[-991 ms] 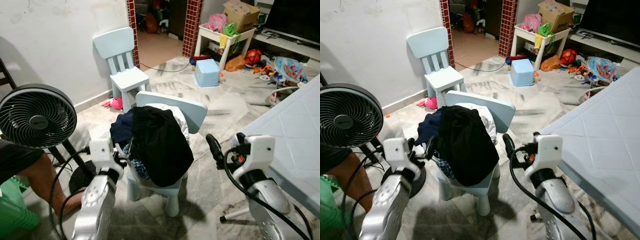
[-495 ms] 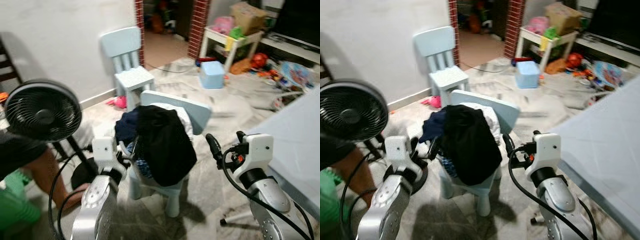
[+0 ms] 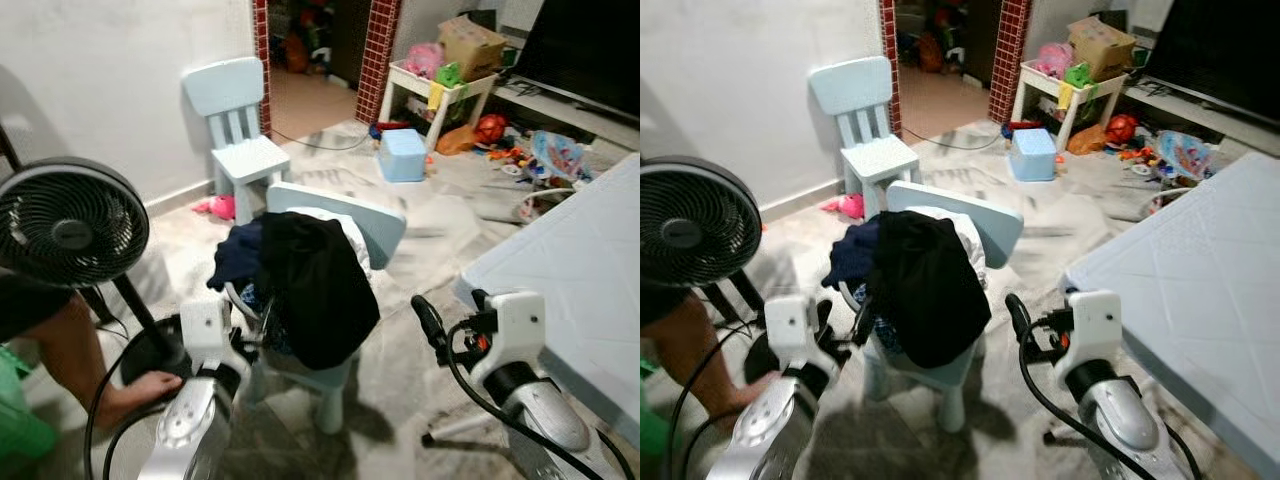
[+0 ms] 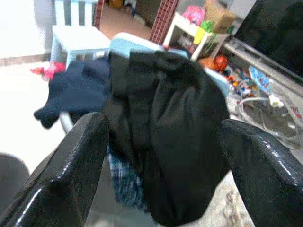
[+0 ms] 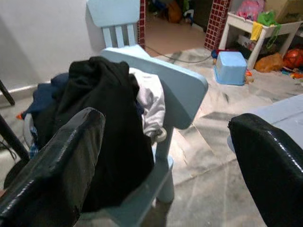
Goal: Hang hanger
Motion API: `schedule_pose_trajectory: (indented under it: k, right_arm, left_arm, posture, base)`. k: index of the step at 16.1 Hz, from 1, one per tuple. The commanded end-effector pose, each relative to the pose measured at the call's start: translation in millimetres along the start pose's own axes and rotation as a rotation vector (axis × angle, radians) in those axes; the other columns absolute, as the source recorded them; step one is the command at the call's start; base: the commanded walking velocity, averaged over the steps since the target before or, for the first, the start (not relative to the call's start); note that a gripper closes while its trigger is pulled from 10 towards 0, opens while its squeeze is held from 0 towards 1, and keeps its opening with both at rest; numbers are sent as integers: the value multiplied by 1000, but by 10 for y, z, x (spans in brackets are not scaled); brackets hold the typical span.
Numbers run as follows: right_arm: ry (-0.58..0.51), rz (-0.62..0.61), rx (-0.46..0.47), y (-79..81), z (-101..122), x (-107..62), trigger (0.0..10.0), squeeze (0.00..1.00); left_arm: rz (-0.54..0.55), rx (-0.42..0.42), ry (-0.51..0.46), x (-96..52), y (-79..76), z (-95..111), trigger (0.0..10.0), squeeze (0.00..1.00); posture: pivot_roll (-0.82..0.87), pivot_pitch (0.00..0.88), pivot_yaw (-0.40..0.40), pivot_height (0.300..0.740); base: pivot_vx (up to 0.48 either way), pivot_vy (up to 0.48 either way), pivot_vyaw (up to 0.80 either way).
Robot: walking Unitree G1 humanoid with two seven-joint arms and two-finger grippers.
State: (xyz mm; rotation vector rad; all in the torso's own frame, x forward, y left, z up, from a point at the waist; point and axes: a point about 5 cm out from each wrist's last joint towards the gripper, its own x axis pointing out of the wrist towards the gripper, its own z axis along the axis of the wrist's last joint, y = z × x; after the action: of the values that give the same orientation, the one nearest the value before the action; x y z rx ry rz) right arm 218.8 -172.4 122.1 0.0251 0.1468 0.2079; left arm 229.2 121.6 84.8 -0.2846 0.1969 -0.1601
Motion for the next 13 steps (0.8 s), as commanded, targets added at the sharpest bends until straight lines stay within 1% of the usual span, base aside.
schedule_pose_trajectory:
  k: [1, 4, 8, 9, 11, 13]
  right_arm:
    - [5, 5, -6, -15, 28, -44, 10000, 0]
    - [31, 17, -15, -36, 30, -108, 10000, 0]
    - [63, 26, -19, -38, 8, -161, 10000, 0]
    - [69, 26, -18, -36, 10, -192, 10000, 0]
    - [72, 16, -21, -48, 30, -224, 10000, 0]
    - [72, 8, -27, -65, 62, -271, 10000, 0]
  left_arm:
    - [-21, -40, -13, 4, -163, 27, 10000, 0]
    - [-8, -53, -14, -10, -209, 56, 10000, 0]
    - [12, -67, -13, -13, -210, 54, 10000, 0]
    - [16, -70, -8, 8, -207, 36, 10000, 0]
    - [30, -81, 7, 114, -197, 17, 10000, 0]
    - [53, -133, 31, 218, -188, -25, 10000, 0]
  posture:
    - [-197, 93, -73, 740]
    - [-203, 94, -97, 740]
    - [-217, 110, -110, 740]
    - [-226, 112, -109, 740]
    - [-243, 117, -110, 740]
    - [-259, 133, -115, 740]
  base:
    - [0, 0, 0]
    - [0, 0, 0]
    - [0, 0, 0]
    - [0, 0, 0]
    - [0, 0, 0]
    - [0, 0, 0]
